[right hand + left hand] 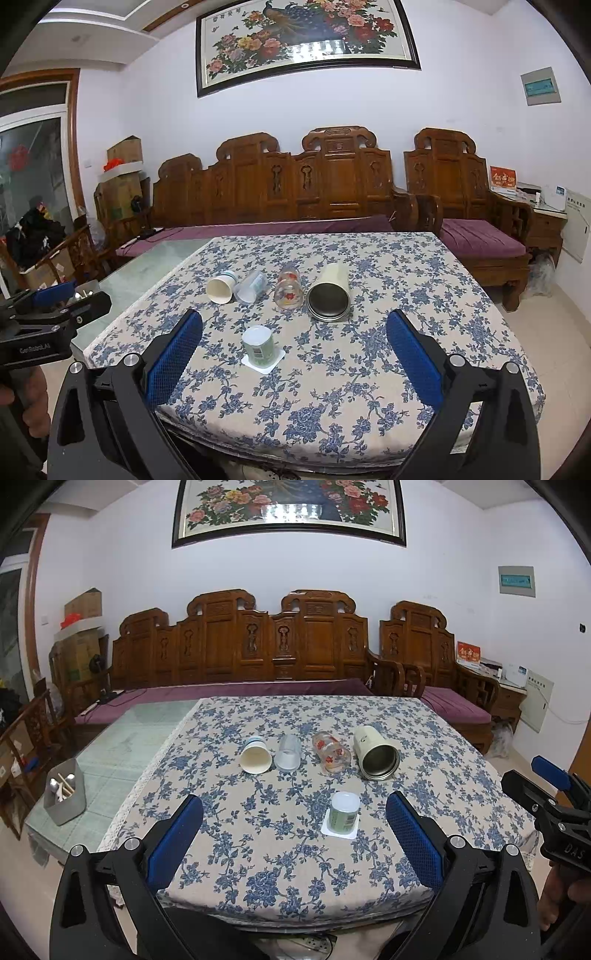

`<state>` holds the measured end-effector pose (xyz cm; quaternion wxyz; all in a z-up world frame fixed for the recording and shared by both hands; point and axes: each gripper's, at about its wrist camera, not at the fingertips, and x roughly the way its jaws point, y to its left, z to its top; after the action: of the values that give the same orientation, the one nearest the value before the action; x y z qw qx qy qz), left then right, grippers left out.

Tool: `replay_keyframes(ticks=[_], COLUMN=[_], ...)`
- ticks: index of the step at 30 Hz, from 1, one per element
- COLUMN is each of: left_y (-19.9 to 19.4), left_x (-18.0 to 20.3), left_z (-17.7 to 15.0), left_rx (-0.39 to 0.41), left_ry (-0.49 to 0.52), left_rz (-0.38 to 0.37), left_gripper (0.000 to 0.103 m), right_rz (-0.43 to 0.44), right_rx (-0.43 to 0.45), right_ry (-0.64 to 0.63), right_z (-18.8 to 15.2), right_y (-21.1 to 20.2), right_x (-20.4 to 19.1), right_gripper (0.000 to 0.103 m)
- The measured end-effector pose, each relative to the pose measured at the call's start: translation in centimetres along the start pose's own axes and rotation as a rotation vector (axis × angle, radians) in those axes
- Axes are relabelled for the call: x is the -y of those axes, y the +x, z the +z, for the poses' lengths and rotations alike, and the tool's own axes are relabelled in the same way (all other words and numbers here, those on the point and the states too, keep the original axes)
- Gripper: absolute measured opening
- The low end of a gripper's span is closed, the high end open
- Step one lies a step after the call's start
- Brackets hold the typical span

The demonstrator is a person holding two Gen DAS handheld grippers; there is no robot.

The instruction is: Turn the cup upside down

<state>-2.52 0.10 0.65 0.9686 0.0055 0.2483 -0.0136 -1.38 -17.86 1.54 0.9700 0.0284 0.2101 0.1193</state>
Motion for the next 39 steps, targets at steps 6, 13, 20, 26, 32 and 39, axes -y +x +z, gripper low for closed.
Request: replay_keyframes(ticks=[6, 13, 20, 26, 32, 39], left_y=[0.0, 0.03, 0.0, -0.04, -0.15, -0.3], left_x=[0.02, -0.06, -0.15, -0.09, -0.09, -0.08], left_z=[0.0, 0.03, 0.16, 0.18, 0.39, 0.59], left_rx=[0.001, 0.005, 0.008, 0.009, 0.012, 0.018], left_ry=[-0.001, 0.001, 0.003, 0.004, 0.007, 0.007], left_rz=[0.001, 0.0, 0.002, 0.002, 0.001, 0.0], left_gripper=[0.095, 0.095, 0.095, 0.095, 0.095, 0.095], right_rz=[-0.002, -0.002, -0.006, -0.008, -0.012, -0.013], right_rx=[0.0, 0.002, 0.004, 0.007, 0.007, 0.006], right_ry=[-0.002, -0.002, 0.0, 0.002, 0.003, 0.01], right_z=[-0.05, -0.05, -0.13, -0.19, -0.3, -0.46], right_y=[-0.01, -0.01, 0.13, 0.16, 0.33, 0.39], right_x=[-0.03, -0.02, -0.06, 0.0, 0.03, 0.04], right_gripper=[0.1, 0.1, 0.1, 0.1, 0.1, 0.1])
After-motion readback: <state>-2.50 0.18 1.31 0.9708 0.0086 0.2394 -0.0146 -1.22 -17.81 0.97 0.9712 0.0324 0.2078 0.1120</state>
